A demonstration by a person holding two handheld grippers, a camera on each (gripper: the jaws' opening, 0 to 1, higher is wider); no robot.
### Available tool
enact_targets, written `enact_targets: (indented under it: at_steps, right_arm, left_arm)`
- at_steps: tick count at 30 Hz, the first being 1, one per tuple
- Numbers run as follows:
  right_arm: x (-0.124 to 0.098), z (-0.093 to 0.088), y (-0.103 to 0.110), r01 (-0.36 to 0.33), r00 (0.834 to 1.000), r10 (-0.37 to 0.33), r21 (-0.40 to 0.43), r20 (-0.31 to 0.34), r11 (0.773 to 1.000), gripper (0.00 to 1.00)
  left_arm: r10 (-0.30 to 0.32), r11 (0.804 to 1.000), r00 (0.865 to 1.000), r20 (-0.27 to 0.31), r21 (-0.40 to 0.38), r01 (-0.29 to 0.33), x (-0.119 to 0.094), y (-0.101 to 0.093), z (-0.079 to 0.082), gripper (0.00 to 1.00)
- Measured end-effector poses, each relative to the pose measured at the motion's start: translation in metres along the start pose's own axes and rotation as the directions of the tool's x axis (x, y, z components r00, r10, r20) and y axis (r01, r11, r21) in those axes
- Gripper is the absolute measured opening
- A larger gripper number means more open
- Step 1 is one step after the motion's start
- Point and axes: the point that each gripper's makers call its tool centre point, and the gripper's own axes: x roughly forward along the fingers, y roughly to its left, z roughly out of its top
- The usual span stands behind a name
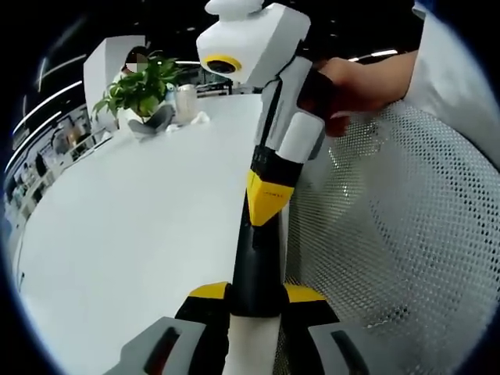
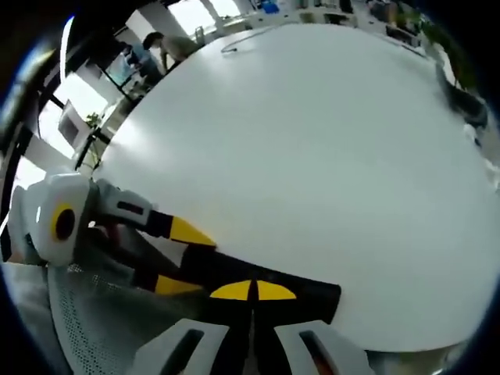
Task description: Press the specified remote control buttons in sequence, fully releasing each button before pressing the next.
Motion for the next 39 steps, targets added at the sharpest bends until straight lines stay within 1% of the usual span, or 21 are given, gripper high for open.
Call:
enact_targets:
  at_steps: [2, 5, 8, 11, 14, 18, 24, 28, 33, 39]
  right_arm:
    - [0.001, 0.000, 0.000, 0.009, 1.000, -0.009, -0.026, -0.001, 1.000, 0.00]
    - [0.001, 0.001, -0.002, 0.008, 1.000, -0.008, -0.025, -0.003, 1.000, 0.00]
    - [0.001, 0.001, -0.004, -0.010, 1.000, 0.010, 0.007, -0.005, 1.000, 0.00]
    - [0.002, 0.002, -0.004, -0.021, 1.000, 0.021, 0.019, -0.004, 1.000, 0.00]
    - [0.003, 0.004, -0.002, -0.008, 1.000, 0.008, -0.001, 0.003, 1.000, 0.00]
    - [0.004, 0.006, -0.002, 0.008, 1.000, -0.008, -0.020, 0.012, 1.000, 0.00]
    - [0.005, 0.009, -0.003, 0.002, 1.000, -0.002, 0.000, 0.018, 1.000, 0.00]
    - [0.005, 0.010, -0.002, 0.005, 0.999, -0.005, -0.016, 0.034, 1.000, 0.00]
    - [0.005, 0.010, -0.002, 0.001, 0.999, 0.000, -0.032, 0.050, 0.999, 0.00]
    - [0.004, 0.011, -0.004, -0.040, 0.997, 0.036, 0.061, 0.069, 0.997, 0.00]
  left_arm:
    - [0.000, 1.000, 1.000, 0.002, -0.002, 0.000, 0.000, 0.000, 0.000, 0.25]
    - [0.000, 1.000, 1.000, 0.005, -0.002, 0.000, 0.001, 0.001, 0.001, 0.25]
    - [-0.001, 1.000, 1.000, 0.003, -0.001, 0.001, 0.002, 0.001, 0.001, 0.25]
    - [-0.001, 1.000, 1.000, 0.003, 0.002, 0.001, 0.002, 0.001, 0.001, 0.25]
    - [0.019, 1.000, 1.000, 0.002, -0.011, -0.019, 0.002, 0.005, 0.002, 0.25]
    - [0.029, 0.999, 1.000, 0.001, -0.026, -0.029, 0.002, 0.008, 0.001, 0.25]
    - [0.048, 0.998, 0.999, 0.001, -0.033, -0.048, 0.001, 0.012, 0.001, 0.26]
    - [0.057, 0.998, 0.998, 0.001, -0.028, -0.057, 0.001, 0.013, 0.001, 0.26]
    - [0.054, 0.998, 0.998, 0.009, -0.045, -0.054, 0.000, 0.014, 0.000, 0.26]
    - [0.056, 0.997, 0.998, 0.012, -0.047, -0.055, 0.000, 0.014, 0.000, 0.26]
